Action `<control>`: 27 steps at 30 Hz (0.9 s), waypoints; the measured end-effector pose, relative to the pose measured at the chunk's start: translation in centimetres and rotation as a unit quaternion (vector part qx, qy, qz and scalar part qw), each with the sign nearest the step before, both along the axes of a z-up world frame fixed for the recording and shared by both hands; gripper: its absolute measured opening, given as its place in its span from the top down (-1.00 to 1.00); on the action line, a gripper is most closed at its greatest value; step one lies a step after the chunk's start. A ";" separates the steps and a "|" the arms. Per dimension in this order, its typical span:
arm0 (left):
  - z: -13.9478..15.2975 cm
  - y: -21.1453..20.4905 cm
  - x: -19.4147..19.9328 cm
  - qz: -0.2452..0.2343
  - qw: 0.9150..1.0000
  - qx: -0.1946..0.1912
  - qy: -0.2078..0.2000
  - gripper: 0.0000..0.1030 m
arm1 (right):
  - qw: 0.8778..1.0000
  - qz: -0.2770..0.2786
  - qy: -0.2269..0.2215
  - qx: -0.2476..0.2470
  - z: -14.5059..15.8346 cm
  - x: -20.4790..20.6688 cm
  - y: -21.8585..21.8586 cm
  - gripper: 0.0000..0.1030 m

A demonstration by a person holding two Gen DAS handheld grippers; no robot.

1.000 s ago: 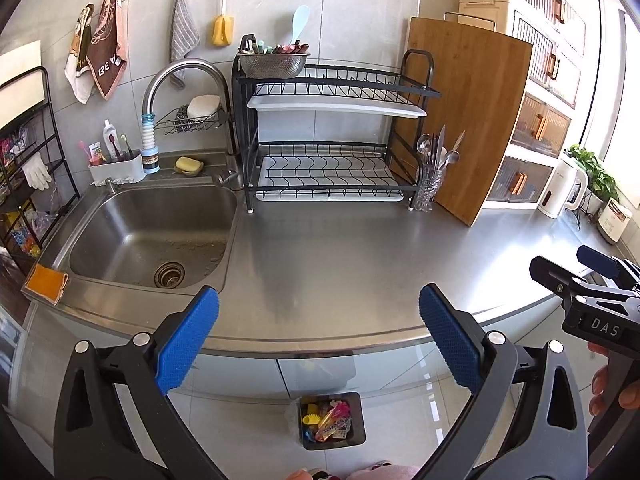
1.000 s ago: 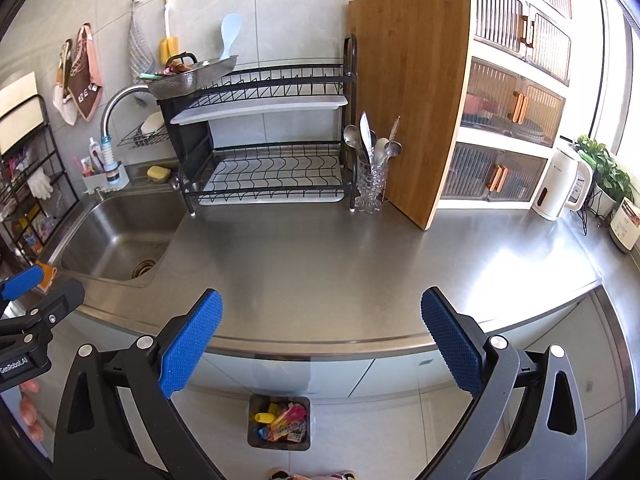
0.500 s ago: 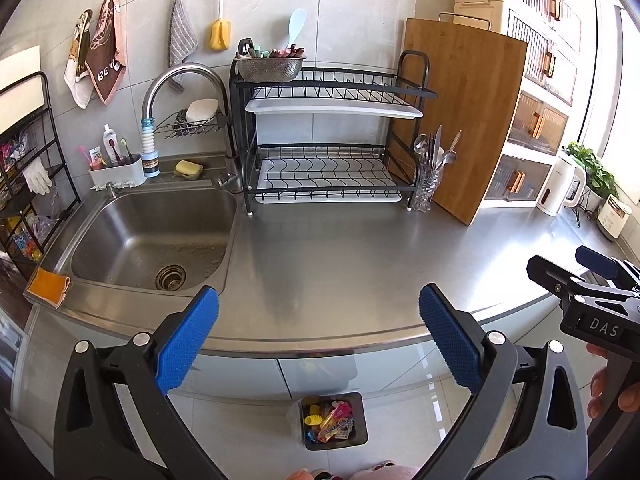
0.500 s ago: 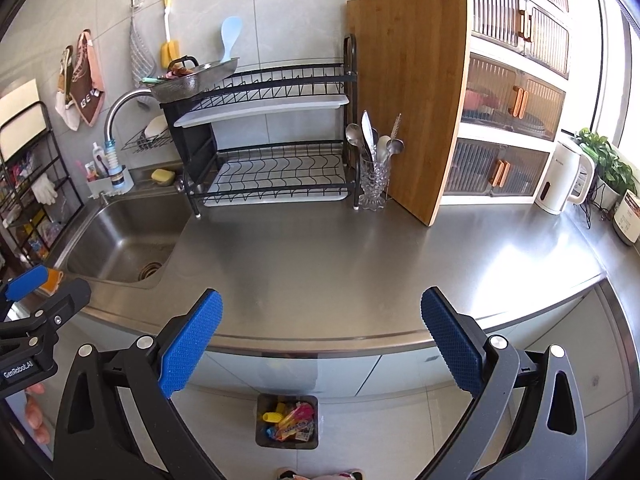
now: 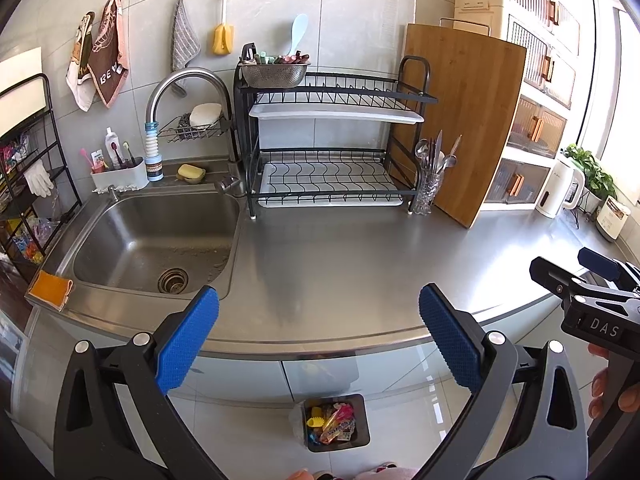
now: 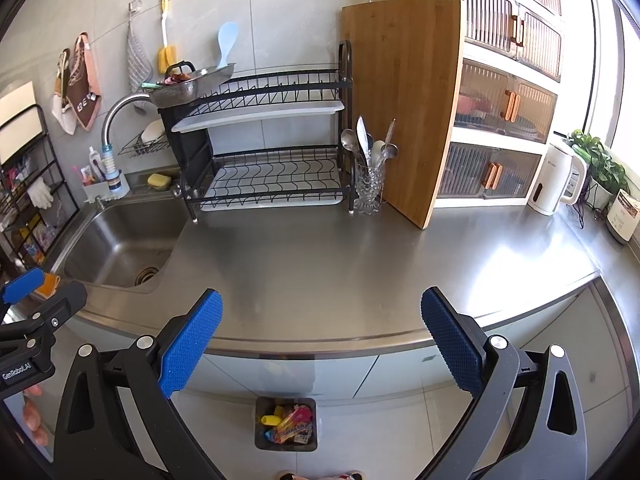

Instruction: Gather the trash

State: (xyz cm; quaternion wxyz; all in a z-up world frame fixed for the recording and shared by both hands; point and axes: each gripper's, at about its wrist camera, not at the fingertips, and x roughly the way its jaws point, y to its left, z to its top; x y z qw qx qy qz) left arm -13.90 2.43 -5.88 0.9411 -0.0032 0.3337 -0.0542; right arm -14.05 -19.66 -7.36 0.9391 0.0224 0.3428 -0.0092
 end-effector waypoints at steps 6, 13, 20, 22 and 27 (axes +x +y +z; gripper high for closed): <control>0.0 0.3 0.0 0.000 1.000 0.000 0.001 -0.85 | 1.000 -0.001 -0.002 -0.001 0.2 -0.1 0.3 -0.94; -0.1 0.6 0.4 0.002 1.000 -0.003 0.001 -0.85 | 1.000 -0.003 -0.002 -0.008 0.2 0.1 0.7 -0.94; -0.4 0.8 0.9 0.001 1.000 -0.003 0.004 -0.85 | 1.000 -0.004 -0.001 -0.003 0.1 0.4 0.9 -0.94; -0.5 0.8 1.1 0.001 1.000 -0.003 0.007 -0.85 | 1.000 -0.003 -0.001 -0.003 0.0 0.5 1.0 -0.94; -0.8 0.8 1.6 0.001 1.000 -0.002 0.008 -0.85 | 1.000 -0.002 0.002 0.000 -0.1 0.9 1.0 -0.94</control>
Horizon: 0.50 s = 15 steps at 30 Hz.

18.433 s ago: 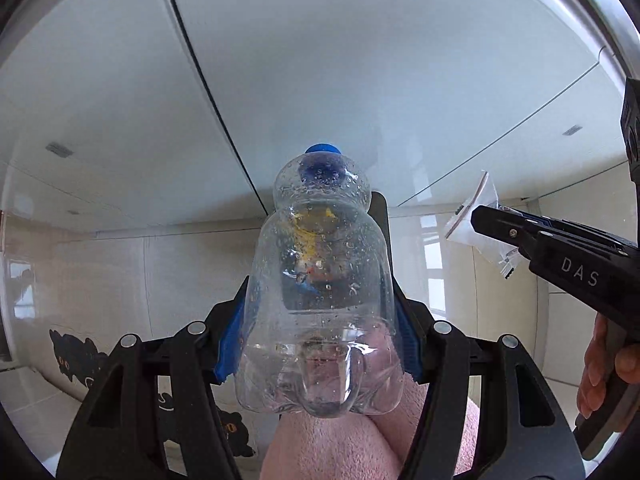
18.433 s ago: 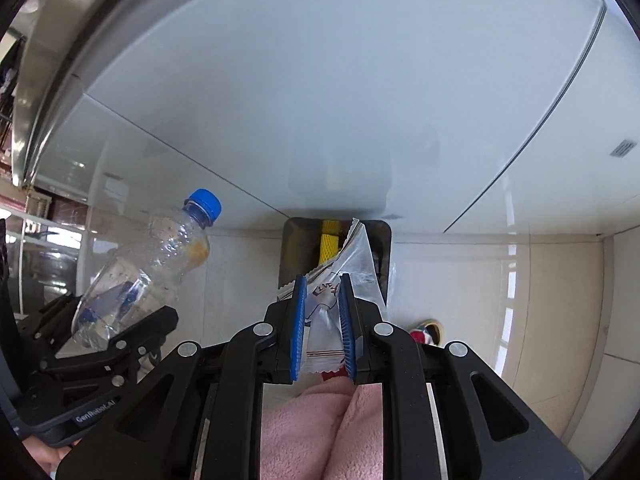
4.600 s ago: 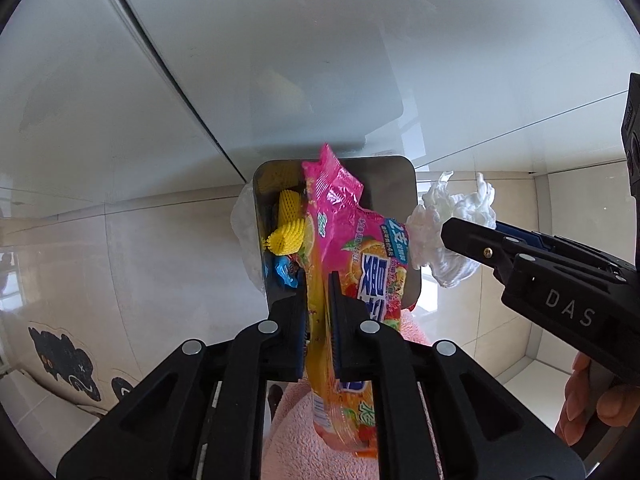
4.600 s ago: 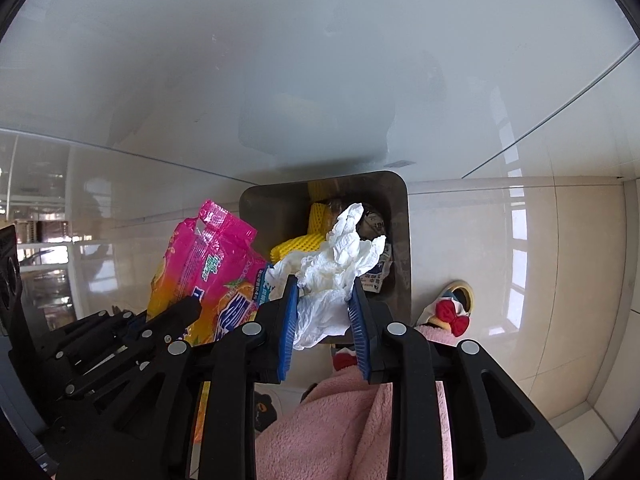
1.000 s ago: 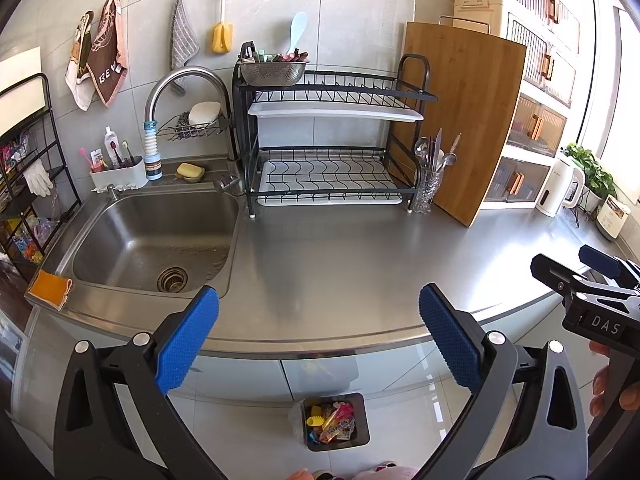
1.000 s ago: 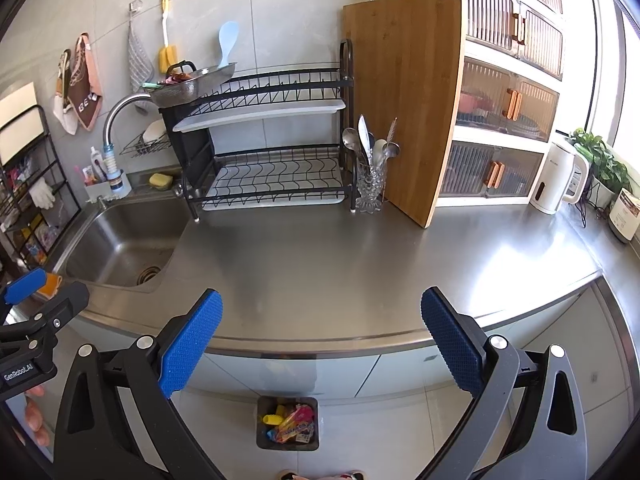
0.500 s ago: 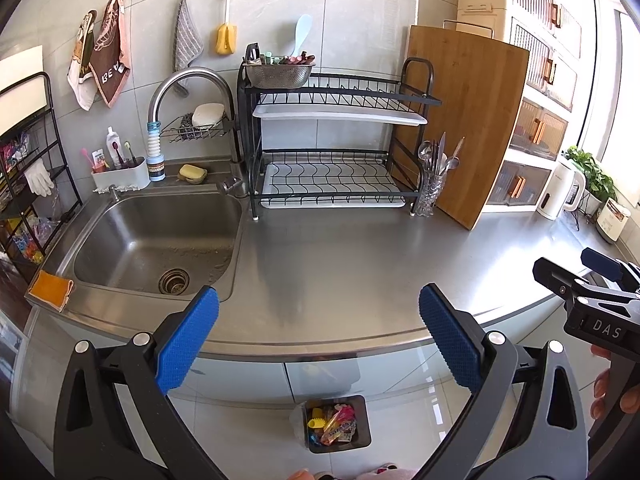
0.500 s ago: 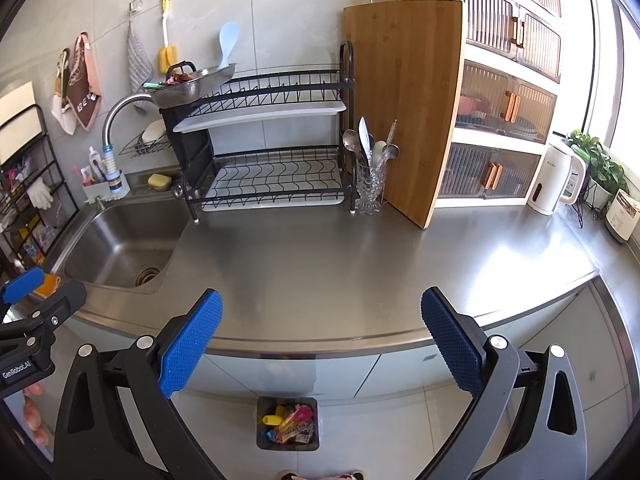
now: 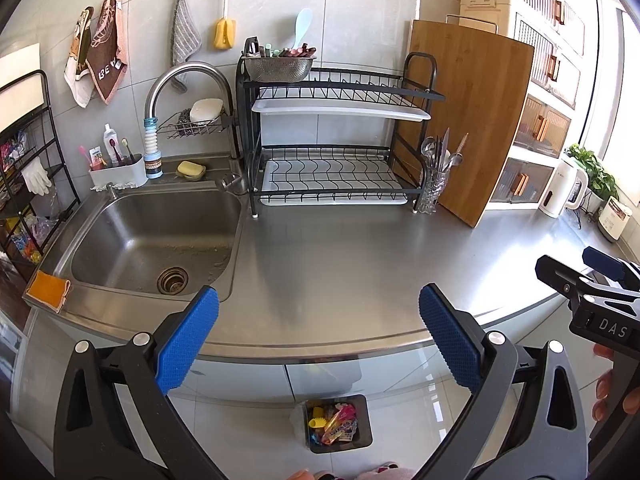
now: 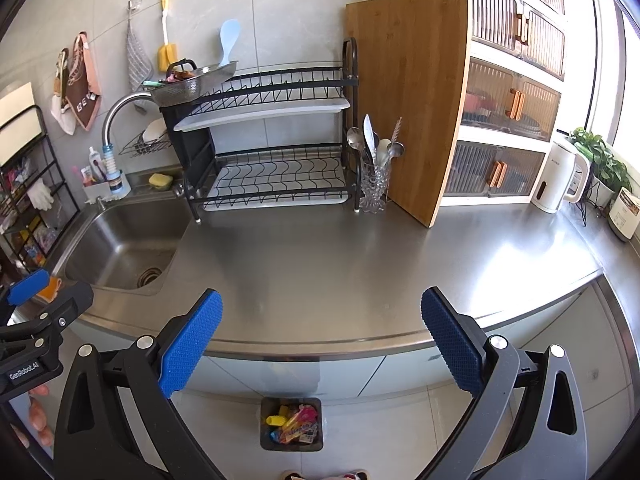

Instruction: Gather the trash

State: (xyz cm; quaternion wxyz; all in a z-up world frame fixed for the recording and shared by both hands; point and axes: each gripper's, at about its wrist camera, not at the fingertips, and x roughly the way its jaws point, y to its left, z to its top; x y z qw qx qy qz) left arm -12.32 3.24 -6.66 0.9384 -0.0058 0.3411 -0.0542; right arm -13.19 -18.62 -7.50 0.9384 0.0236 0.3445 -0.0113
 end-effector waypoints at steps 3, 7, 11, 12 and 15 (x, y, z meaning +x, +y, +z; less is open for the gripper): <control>0.0 -0.2 0.1 -0.001 1.000 0.000 -0.001 -0.85 | 1.000 -0.001 -0.001 0.000 0.0 0.1 -0.1 -0.94; 0.0 -0.2 0.2 -0.002 1.000 0.001 -0.003 -0.85 | 1.000 -0.005 0.000 0.002 0.0 0.2 -0.4 -0.94; 0.0 -0.3 0.2 -0.003 1.000 0.001 -0.004 -0.85 | 1.000 -0.006 -0.002 0.004 0.1 0.4 -0.6 -0.94; 0.0 -0.3 0.3 -0.003 1.000 0.001 -0.003 -0.85 | 1.000 -0.006 -0.003 0.004 0.1 0.4 -0.5 -0.94; 0.0 -0.5 0.4 -0.003 1.000 0.002 -0.003 -0.85 | 1.000 -0.006 -0.003 0.006 0.0 0.5 -0.7 -0.94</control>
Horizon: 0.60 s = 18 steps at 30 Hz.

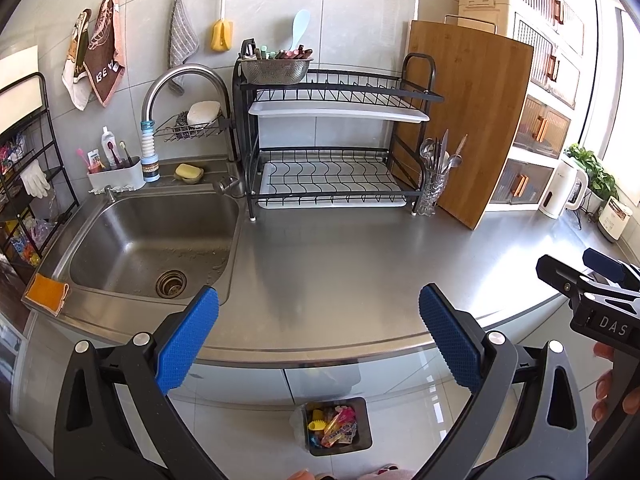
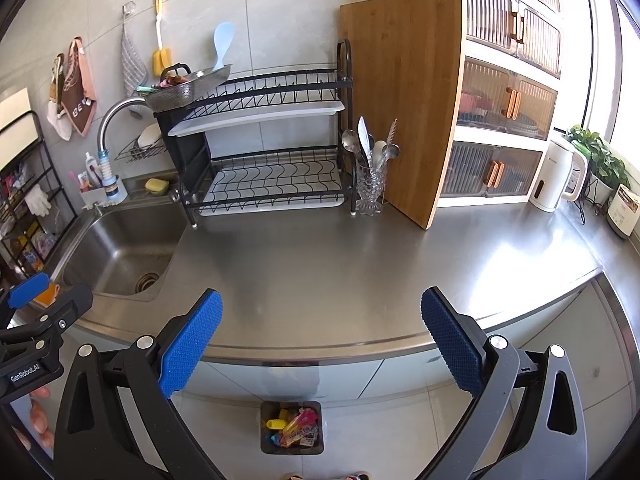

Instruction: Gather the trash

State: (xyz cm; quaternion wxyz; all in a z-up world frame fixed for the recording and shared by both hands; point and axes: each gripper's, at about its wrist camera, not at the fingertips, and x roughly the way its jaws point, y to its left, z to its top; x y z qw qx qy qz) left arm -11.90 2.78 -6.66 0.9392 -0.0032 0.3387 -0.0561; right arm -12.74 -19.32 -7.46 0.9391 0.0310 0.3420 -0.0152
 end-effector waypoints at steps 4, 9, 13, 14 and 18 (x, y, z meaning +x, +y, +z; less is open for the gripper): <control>0.1 0.0 0.1 0.002 1.000 -0.003 0.001 -0.85 | 1.000 -0.003 0.000 0.002 0.0 0.1 -0.2 -0.94; 0.0 0.1 0.2 0.001 1.000 -0.011 0.008 -0.85 | 1.000 -0.003 0.002 0.001 -0.2 0.2 -0.2 -0.94; -0.1 -0.1 0.2 0.001 1.000 0.003 0.004 -0.85 | 1.000 -0.002 0.002 0.005 -0.3 0.3 -0.3 -0.94; -0.2 -0.1 0.2 -0.001 1.000 0.002 0.005 -0.85 | 1.000 -0.002 0.002 0.005 -0.3 0.3 -0.3 -0.94; -0.3 -0.2 0.3 0.001 1.000 0.002 0.008 -0.85 | 1.000 -0.001 0.004 0.008 -0.4 0.4 -0.3 -0.94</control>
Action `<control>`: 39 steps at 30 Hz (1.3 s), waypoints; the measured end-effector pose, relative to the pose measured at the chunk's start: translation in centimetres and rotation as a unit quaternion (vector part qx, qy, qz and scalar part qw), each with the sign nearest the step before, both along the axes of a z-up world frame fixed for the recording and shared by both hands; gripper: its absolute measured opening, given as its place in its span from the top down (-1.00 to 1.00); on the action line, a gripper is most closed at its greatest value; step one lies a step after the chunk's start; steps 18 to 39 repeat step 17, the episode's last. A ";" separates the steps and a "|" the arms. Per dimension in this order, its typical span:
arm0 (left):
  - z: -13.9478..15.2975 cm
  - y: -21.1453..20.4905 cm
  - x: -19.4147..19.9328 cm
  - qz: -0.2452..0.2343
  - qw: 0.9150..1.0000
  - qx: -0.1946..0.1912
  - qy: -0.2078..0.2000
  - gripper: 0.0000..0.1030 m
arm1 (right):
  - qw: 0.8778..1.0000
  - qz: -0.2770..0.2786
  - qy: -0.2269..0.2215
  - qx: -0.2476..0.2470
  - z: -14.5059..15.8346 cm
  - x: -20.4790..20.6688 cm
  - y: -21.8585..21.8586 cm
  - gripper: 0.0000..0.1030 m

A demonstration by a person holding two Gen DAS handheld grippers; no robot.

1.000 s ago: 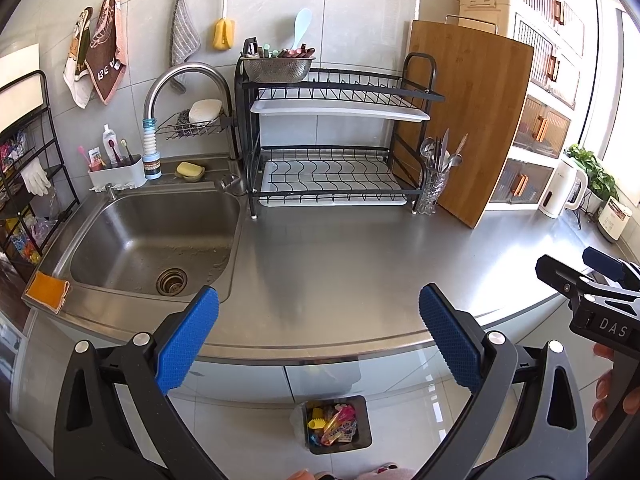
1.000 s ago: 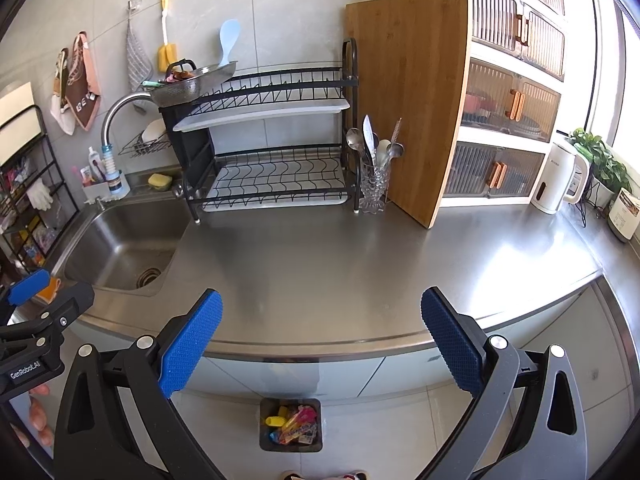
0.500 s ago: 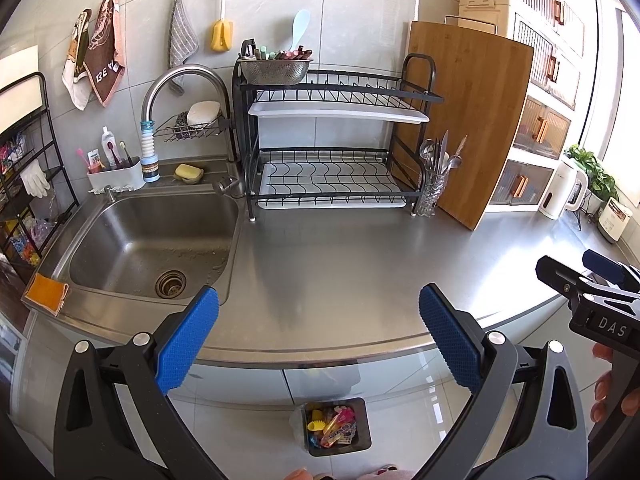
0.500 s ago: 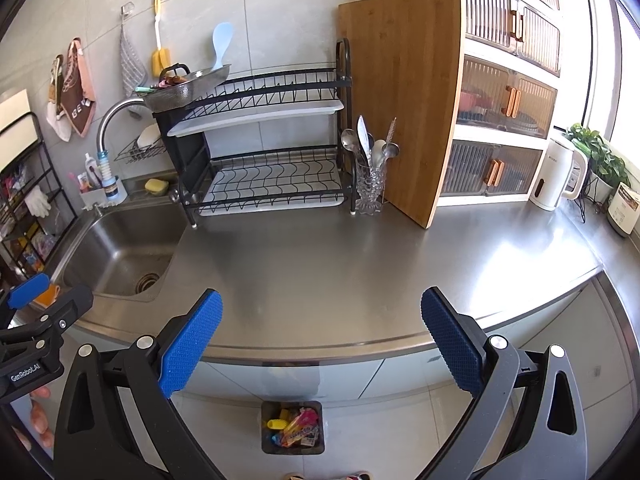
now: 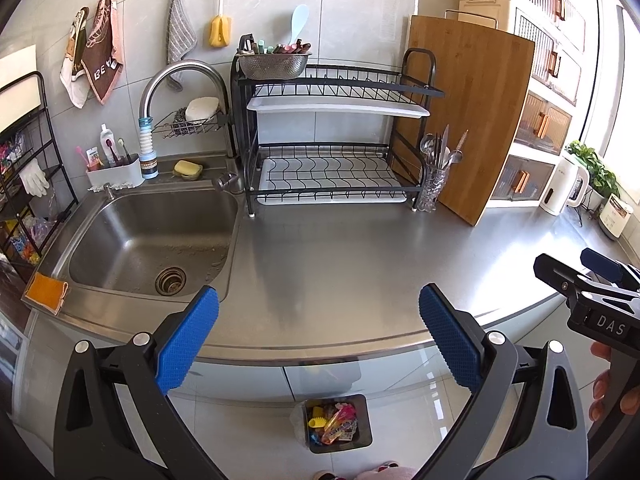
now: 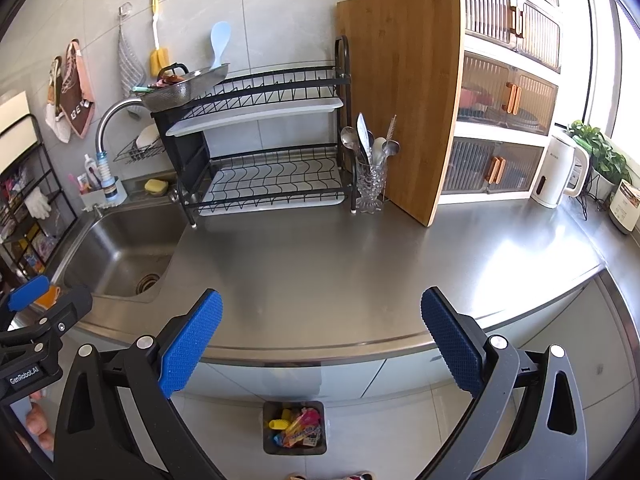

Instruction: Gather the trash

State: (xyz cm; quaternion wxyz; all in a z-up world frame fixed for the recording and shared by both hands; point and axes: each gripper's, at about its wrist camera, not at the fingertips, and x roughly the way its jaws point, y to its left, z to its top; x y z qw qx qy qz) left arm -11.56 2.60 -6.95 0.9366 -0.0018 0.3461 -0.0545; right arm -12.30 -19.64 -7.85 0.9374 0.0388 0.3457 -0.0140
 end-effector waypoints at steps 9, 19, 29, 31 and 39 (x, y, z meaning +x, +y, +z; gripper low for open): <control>0.2 -0.1 0.2 0.005 1.000 0.004 -0.008 -0.85 | 1.000 0.000 0.006 0.003 -0.3 0.5 0.0 -0.94; -0.1 0.1 0.7 0.017 1.000 0.009 0.004 -0.85 | 1.000 0.007 0.008 0.009 -0.4 1.0 -0.2 -0.94; -0.1 0.1 0.7 0.017 1.000 0.009 0.004 -0.85 | 1.000 0.007 0.008 0.009 -0.4 1.0 -0.2 -0.94; -0.1 0.1 0.7 0.017 1.000 0.009 0.004 -0.85 | 1.000 0.007 0.008 0.009 -0.4 1.0 -0.2 -0.94; -0.1 0.1 0.7 0.017 1.000 0.009 0.004 -0.85 | 1.000 0.007 0.008 0.009 -0.4 1.0 -0.2 -0.94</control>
